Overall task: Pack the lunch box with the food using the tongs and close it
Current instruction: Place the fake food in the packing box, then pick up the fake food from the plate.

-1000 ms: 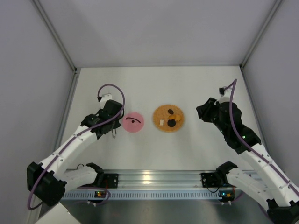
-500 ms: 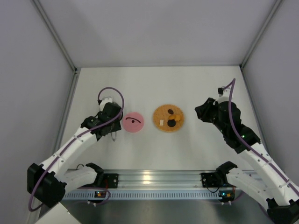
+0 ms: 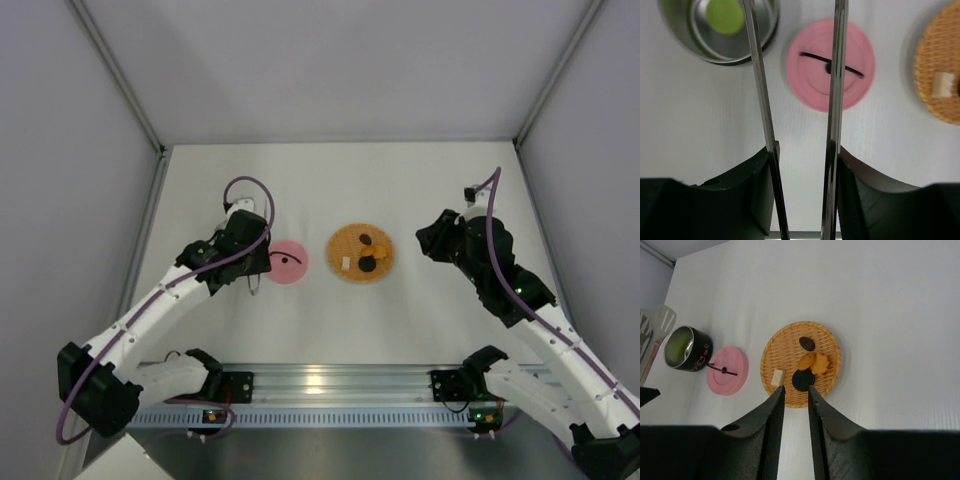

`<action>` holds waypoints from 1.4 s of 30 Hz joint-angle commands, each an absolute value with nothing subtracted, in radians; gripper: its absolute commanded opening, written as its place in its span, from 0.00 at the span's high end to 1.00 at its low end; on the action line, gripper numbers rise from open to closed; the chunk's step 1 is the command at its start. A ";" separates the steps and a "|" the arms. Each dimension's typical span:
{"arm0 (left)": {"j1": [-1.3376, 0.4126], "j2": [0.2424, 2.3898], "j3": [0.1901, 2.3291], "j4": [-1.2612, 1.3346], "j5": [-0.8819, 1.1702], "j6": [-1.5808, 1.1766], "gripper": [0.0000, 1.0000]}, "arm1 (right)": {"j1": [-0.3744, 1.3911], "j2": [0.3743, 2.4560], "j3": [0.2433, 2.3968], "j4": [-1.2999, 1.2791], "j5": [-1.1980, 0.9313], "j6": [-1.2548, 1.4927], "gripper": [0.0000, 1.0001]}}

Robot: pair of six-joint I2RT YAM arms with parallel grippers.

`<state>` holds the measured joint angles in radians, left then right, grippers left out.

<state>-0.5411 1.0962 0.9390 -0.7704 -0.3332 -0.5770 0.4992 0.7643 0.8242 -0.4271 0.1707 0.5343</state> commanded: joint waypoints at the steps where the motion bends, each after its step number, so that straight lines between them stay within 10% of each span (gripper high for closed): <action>1: -0.644 1.126 1.041 -0.729 -0.301 -0.555 0.50 | 0.506 0.772 0.839 -0.383 0.169 0.535 0.75; 16: -1.054 1.439 1.195 -0.707 -0.347 -0.649 0.44 | 0.505 0.776 0.851 -0.403 0.181 0.525 0.75; 42: -1.097 1.514 1.057 -0.669 -0.342 -0.742 0.42 | 0.505 0.781 0.818 -0.387 0.184 0.523 0.76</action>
<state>-1.0904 1.5146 1.0672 -0.7105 -0.3267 -0.7166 0.4992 0.7837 0.8246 -0.4274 0.1688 0.5335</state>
